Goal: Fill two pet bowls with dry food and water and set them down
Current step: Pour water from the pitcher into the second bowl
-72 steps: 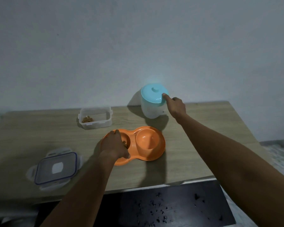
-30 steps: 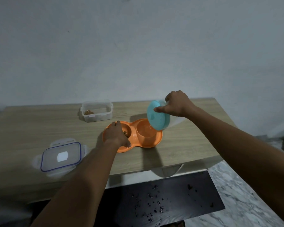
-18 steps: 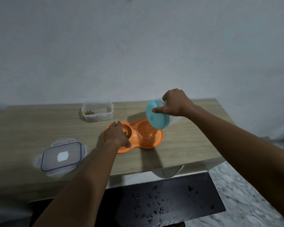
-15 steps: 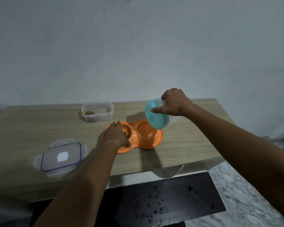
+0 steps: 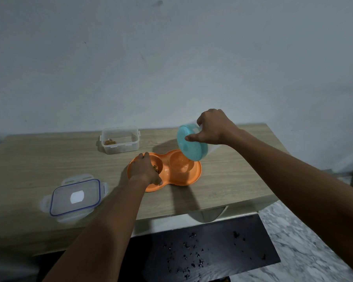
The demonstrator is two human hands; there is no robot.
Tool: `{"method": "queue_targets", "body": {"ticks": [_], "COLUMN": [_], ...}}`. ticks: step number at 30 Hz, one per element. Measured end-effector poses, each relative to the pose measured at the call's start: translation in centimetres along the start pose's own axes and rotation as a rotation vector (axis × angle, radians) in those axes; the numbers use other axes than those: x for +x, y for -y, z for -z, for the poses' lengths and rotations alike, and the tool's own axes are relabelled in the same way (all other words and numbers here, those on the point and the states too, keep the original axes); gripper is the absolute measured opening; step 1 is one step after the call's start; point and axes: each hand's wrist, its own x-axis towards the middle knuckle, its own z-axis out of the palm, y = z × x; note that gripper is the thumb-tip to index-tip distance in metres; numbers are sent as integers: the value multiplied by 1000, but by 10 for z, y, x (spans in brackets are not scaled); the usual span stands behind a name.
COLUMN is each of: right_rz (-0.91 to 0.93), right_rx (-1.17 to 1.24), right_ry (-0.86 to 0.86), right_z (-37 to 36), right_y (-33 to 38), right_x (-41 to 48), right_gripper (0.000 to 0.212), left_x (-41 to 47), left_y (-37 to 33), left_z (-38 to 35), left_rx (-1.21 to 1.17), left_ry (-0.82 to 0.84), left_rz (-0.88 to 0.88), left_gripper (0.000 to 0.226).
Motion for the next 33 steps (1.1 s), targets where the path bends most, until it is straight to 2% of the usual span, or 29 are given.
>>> {"method": "queue_targets", "body": {"ticks": [17, 27, 33], "right_rz": [113, 216, 234], "right_rx": [-89, -194, -203], "right_ry": [-53, -146, -125], "right_z": [12, 9, 8], "right_y": [7, 7, 10], "right_x": [-4, -6, -14], "right_gripper": [66, 67, 62], "left_x": [1, 0, 0], "left_y": [1, 0, 0], "left_z": [-1, 0, 0], "left_rx": [9, 7, 9], "left_ry": [-11, 2, -2], "left_rz": [-12, -14, -18], "left_gripper": [129, 129, 129]}}
